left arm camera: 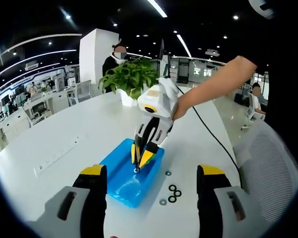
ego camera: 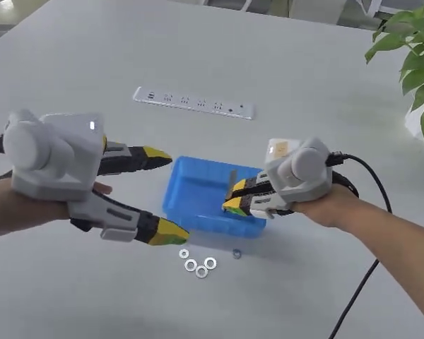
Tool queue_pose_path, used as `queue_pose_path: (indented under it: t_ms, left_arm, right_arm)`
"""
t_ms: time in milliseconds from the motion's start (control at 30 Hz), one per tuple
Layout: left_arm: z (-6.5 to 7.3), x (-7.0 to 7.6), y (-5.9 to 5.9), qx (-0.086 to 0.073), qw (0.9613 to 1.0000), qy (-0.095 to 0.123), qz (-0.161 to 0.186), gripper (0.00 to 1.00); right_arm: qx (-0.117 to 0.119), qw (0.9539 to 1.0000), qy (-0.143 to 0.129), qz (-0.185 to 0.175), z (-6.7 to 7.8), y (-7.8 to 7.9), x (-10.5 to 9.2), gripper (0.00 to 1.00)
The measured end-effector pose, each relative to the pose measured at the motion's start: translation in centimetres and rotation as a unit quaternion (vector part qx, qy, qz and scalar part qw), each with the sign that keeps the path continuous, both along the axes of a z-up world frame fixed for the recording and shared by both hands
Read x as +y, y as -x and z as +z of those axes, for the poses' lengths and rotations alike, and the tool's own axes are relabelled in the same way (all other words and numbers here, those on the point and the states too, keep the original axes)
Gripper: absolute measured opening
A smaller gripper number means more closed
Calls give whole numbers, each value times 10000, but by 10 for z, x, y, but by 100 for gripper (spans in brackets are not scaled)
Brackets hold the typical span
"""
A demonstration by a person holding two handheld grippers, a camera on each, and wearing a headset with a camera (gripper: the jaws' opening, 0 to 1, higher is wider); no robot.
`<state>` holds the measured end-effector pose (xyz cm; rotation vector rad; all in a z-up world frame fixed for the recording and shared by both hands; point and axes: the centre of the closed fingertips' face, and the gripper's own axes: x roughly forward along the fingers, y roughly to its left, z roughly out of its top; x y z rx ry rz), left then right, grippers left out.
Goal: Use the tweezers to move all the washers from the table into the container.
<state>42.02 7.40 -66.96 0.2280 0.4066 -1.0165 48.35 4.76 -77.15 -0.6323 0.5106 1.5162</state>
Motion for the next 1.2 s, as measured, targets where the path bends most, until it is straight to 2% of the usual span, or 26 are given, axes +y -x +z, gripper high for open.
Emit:
queue_pose_path:
  t_ms: [100, 367, 467, 633, 867, 967, 1033, 1200]
  left_arm:
    - [-3, -6, -8, -49, 9998, -140, -161, 67]
    - [-7, -22, -25, -146, 9987, -245, -428, 48]
    - [-11, -29, -28, -200, 9972, -317, -643, 45]
    - [-18, -36, -34, -173, 9957, -419, -814, 41]
    - [-22, -42, -45, -157, 9938, -469, -992, 30]
    - [-23, -43, -51, -255, 9919, -576, -1100, 26]
    - [-23, -44, -55, -263, 9913, -627, -1131, 24]
    - [-24, -49, -54, -210, 9890, -610, -1328, 14]
  right_arm:
    - [16, 10000, -36, -2, 0, -1, 1, 9]
    - [-7, 10000, -8, 39, 0, 0, 1, 9]
    - [-9, 10000, -4, 35, 1, 0, 1, 9]
    - [-22, 10000, 7, 71, 0, 0, 1, 9]
    - [-53, 9999, 24, 122, 0, 0, 2, 9]
    - [-63, 9999, 32, 146, 0, 1, 2, 9]
    - [-75, 9998, 30, 159, 0, 1, 2, 9]
    - [-78, 9998, 20, 173, 0, 2, 2, 9]
